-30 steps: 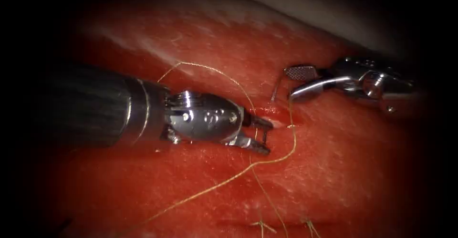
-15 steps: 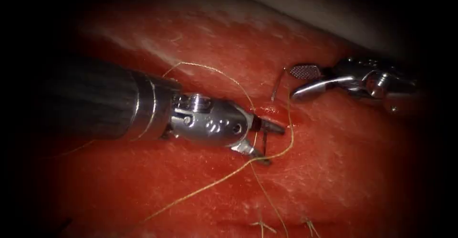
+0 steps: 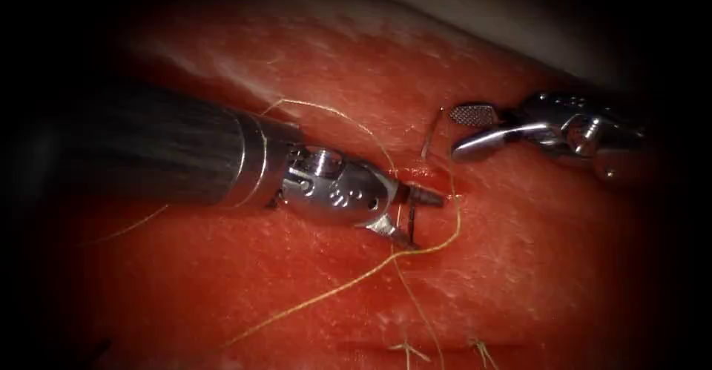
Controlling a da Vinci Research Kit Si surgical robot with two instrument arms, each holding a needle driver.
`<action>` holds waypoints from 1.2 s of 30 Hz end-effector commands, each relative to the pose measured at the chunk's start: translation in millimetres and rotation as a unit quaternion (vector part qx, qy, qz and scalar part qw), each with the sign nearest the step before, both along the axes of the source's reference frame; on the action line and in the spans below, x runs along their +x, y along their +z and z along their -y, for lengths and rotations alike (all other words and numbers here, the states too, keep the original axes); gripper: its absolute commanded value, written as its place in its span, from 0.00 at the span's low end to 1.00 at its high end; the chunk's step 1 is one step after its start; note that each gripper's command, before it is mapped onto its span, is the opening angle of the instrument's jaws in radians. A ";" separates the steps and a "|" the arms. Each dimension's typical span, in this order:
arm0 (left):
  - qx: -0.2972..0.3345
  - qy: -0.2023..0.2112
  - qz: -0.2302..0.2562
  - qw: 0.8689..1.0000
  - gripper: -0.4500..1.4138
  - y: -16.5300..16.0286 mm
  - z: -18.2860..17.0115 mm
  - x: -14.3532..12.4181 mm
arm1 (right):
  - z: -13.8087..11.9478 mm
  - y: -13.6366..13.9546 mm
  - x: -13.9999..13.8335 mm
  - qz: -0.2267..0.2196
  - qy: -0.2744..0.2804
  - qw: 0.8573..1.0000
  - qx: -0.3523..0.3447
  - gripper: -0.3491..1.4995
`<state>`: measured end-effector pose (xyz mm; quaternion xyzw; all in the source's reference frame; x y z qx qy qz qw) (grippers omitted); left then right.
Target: Wound Closure
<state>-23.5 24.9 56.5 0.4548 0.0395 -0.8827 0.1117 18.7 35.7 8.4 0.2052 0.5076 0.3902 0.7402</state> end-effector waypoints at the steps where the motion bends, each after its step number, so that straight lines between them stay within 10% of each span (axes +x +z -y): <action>1: 0.001 -0.003 0.001 1.000 0.57 0.7 0.2 -0.5 | -0.3 0.4 0.8 -0.001 0.001 1.000 -0.001 0.99; 4: 0.000 -0.011 0.005 1.000 0.41 0.8 -0.4 0.0 | -0.2 0.4 0.8 0.001 0.003 1.000 -0.001 0.99; 7: -0.004 -0.007 0.008 1.000 0.05 0.7 -0.6 0.8 | -0.2 0.4 0.7 0.001 0.004 1.000 -0.001 0.99; 22: 0.143 -0.101 0.044 0.984 0.05 -4.5 -1.1 0.9 | -0.1 0.3 0.4 0.015 0.027 1.000 0.001 0.99; 28: 0.345 -0.096 0.071 0.931 0.05 -7.8 1.4 -0.6 | 0.3 0.1 0.4 0.015 0.026 1.000 0.001 0.99; 36: 0.461 -0.081 0.123 0.875 0.05 -11.6 1.7 -0.4 | 1.8 -0.8 0.2 0.007 0.020 1.000 0.010 0.99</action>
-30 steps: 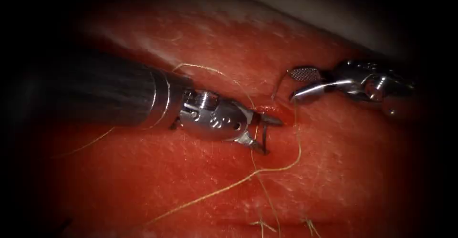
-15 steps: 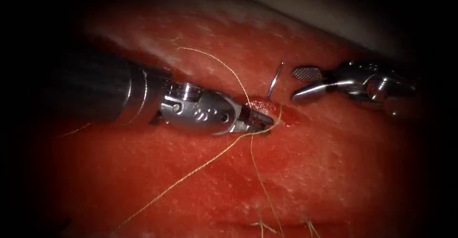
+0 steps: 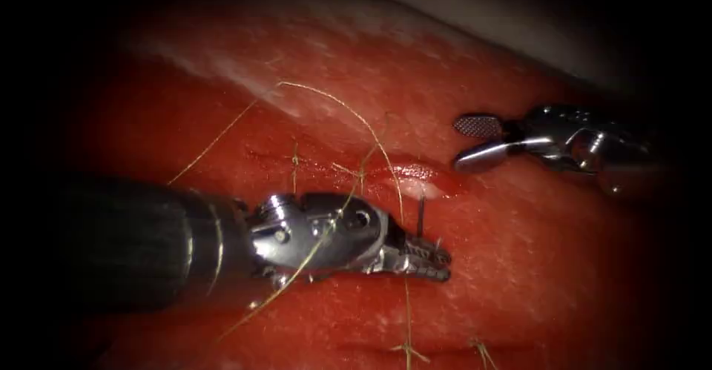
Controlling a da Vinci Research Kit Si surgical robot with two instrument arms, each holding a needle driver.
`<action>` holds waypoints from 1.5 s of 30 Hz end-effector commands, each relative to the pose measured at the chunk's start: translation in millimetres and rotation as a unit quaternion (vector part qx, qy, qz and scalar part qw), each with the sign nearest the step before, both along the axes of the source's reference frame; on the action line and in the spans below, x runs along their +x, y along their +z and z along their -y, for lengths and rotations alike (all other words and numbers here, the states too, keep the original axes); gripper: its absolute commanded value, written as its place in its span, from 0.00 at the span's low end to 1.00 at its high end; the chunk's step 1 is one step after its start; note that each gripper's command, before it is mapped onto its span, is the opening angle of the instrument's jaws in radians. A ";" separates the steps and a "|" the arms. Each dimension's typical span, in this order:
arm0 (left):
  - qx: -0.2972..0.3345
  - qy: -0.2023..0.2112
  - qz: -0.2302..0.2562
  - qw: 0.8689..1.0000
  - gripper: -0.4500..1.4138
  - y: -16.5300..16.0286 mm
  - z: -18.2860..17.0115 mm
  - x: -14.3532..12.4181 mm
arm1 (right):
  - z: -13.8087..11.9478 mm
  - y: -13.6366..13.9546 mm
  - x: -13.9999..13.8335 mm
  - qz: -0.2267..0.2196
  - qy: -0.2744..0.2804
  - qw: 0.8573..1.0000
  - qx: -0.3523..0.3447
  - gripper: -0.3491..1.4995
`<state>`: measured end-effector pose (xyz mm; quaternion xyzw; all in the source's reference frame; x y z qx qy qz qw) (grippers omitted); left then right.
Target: Wound Closure
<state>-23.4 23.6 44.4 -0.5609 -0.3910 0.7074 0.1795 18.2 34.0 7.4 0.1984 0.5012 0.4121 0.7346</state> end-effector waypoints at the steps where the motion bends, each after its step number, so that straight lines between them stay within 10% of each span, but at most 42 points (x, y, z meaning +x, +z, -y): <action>1: 0.002 0.003 0.005 1.000 0.05 -0.1 0.4 -0.5 | 0.3 0.0 0.8 -0.004 -0.003 1.000 0.001 0.99; 10: -0.147 -0.039 0.032 0.988 0.05 -3.5 -1.0 -1.3 | 1.6 -1.2 0.0 -0.025 -0.020 0.999 0.011 0.95; 17: -0.302 -0.123 0.009 0.945 0.05 -6.8 -6.1 0.6 | 2.2 -5.2 -1.5 -0.022 -0.005 1.000 0.020 0.92; 29: -0.367 -0.218 -0.001 0.904 0.05 -11.4 -12.1 3.7 | 3.1 -8.5 -1.9 -0.031 0.059 0.995 0.071 0.87; 45: -0.431 -0.196 -0.039 0.880 0.05 -3.5 -6.0 3.8 | 1.3 -12.6 -2.1 -0.136 0.129 0.963 0.193 0.84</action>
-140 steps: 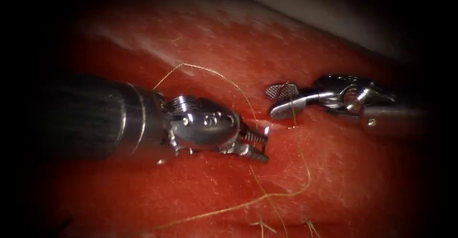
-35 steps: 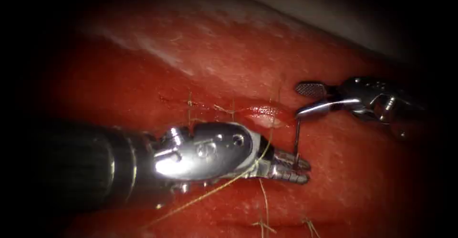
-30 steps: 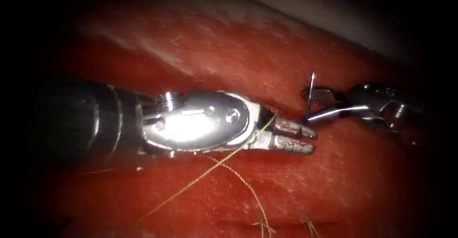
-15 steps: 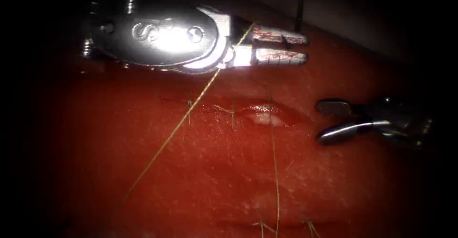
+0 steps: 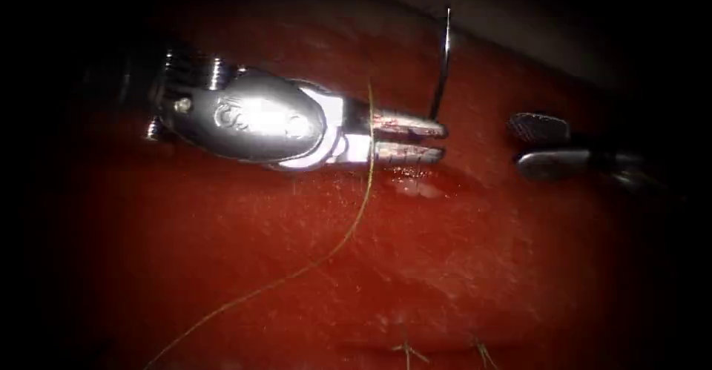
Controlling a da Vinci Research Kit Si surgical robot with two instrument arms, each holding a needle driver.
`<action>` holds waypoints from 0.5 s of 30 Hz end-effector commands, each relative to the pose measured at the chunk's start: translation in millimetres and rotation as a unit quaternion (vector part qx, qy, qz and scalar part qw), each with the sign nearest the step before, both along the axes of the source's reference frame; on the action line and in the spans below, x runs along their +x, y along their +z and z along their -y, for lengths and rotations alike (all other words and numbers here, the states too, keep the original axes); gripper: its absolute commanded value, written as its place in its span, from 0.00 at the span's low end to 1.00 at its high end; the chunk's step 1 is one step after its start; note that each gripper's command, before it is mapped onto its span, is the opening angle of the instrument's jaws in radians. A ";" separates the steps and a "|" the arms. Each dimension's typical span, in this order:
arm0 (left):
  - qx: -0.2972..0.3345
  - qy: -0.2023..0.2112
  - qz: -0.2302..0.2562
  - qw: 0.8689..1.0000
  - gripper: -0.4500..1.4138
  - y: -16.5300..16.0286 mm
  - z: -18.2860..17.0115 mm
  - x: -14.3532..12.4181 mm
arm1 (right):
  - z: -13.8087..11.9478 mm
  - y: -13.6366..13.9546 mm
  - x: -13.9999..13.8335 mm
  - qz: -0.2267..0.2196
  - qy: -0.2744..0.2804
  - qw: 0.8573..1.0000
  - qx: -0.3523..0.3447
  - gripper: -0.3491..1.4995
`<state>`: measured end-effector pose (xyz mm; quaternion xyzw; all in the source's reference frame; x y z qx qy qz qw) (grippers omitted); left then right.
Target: Wound Closure
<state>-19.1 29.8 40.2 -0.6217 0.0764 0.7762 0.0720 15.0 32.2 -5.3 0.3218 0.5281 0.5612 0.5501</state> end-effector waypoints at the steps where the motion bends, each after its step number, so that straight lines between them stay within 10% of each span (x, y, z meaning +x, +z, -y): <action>1: -0.009 0.002 -0.006 1.000 0.05 0.8 0.5 -0.6 | -0.6 -0.1 1.2 -0.007 0.001 1.000 0.011 0.84; 15: -0.078 0.013 -0.057 0.995 0.05 3.6 3.6 -2.3 | -1.4 1.9 4.9 0.056 0.004 0.995 0.082 0.75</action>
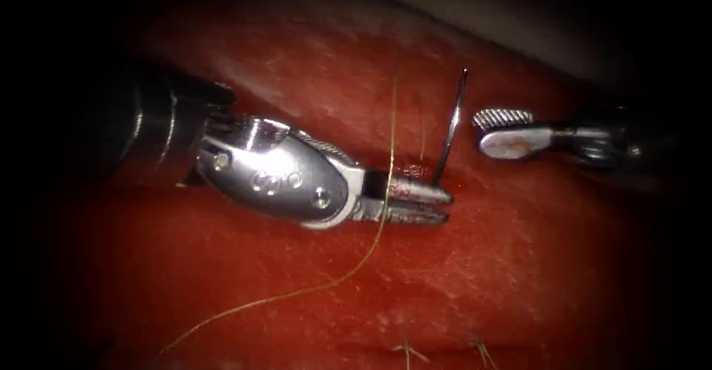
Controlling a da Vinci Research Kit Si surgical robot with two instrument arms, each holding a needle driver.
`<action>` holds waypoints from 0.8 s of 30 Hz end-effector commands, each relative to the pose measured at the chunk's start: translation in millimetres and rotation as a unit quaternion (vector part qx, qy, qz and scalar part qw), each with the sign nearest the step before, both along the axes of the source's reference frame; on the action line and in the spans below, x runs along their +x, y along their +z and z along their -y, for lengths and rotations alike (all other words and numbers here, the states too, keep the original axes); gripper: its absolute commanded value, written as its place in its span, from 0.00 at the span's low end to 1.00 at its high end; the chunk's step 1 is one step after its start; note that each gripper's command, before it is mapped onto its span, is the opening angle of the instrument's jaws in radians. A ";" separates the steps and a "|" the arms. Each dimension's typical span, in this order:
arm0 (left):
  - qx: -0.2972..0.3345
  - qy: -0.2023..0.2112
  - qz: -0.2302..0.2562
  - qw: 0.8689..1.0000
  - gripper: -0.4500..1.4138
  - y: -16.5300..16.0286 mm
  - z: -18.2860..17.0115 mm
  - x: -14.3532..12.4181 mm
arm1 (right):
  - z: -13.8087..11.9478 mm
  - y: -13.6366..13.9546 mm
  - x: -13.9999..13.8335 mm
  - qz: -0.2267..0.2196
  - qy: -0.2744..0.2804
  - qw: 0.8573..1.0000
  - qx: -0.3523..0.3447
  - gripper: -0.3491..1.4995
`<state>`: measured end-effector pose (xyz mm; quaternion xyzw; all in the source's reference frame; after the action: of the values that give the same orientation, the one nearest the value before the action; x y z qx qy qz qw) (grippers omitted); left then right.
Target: Wound Closure
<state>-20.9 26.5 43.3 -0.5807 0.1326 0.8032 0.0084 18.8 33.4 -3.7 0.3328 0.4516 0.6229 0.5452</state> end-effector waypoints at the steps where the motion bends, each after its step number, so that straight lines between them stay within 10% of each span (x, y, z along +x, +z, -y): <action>1: -0.008 0.002 -0.003 1.000 0.05 0.5 0.3 -0.6 | -0.1 0.4 1.4 0.015 -0.006 1.000 0.002 0.74; 19: -0.024 0.001 -0.026 0.999 0.05 0.4 1.1 -1.6 | 0.5 1.5 3.3 0.094 0.011 0.995 0.025 0.56; 20: -0.024 0.001 -0.026 0.999 0.05 0.4 1.1 -1.6 | 0.6 1.5 3.3 0.089 0.010 0.995 0.034 0.50; 22: -0.025 -0.001 -0.027 0.999 0.05 0.4 1.1 -1.6 | 0.7 1.5 3.5 0.072 -0.001 0.996 0.056 0.03; 24: -0.024 -0.001 -0.029 0.999 0.05 0.4 1.1 -1.6 | 0.7 1.5 3.5 0.066 -0.009 0.996 0.059 0.00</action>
<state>-22.0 25.7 43.2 -0.5553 0.1540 0.8172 -0.0091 21.4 32.3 -2.7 0.3243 0.3721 0.6670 0.5580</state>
